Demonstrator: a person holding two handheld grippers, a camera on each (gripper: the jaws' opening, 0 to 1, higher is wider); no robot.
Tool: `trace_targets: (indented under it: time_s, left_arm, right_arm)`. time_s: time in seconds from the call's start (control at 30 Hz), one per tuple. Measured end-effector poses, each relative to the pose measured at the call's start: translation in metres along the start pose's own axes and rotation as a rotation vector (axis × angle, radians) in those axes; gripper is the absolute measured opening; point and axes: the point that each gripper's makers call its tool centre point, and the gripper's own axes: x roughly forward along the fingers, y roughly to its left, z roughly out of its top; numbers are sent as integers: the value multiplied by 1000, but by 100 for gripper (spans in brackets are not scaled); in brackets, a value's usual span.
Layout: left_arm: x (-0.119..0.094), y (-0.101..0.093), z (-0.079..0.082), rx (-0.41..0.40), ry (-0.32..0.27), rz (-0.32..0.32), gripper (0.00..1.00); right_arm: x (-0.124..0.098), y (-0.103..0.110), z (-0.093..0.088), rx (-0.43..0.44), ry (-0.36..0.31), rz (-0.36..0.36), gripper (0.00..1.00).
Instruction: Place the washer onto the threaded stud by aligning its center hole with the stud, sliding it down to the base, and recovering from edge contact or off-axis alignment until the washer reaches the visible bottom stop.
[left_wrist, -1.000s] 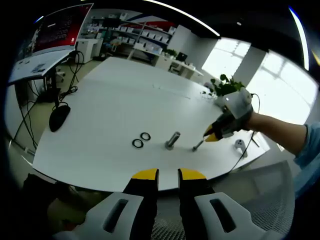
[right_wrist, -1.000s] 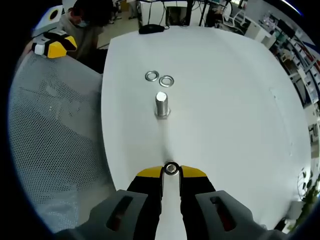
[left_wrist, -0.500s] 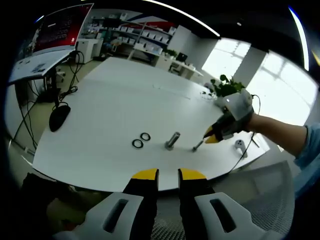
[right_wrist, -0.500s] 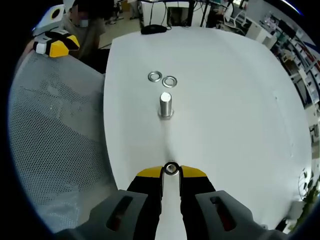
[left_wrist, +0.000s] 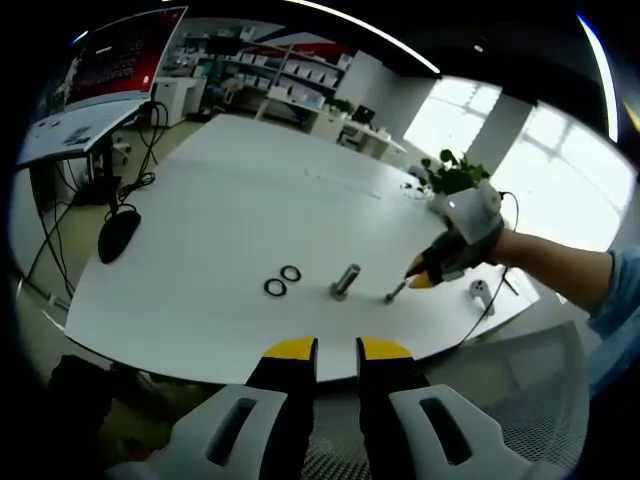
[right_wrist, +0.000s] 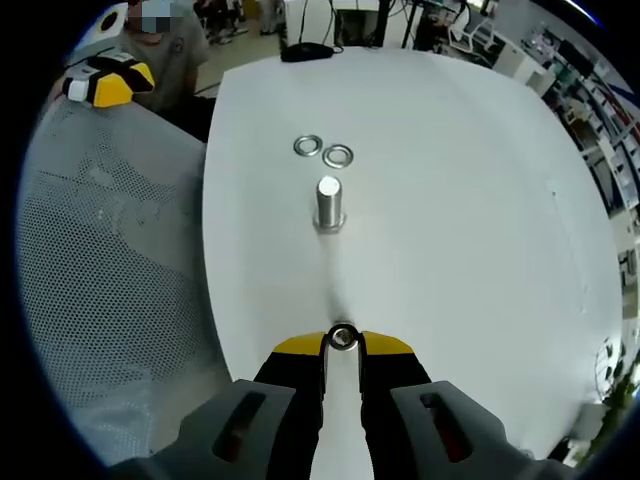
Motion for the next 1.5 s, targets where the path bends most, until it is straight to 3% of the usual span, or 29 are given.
trace_targets:
  time_s: [0.6, 1.5]
  left_arm:
    - [1, 0, 0, 2, 5, 1, 13]
    - [1, 2, 0, -2, 3, 6, 12]
  right_arm:
    - [3, -2, -3, -28, 21, -7, 13]
    - [44, 1, -19, -14, 85, 30, 13]
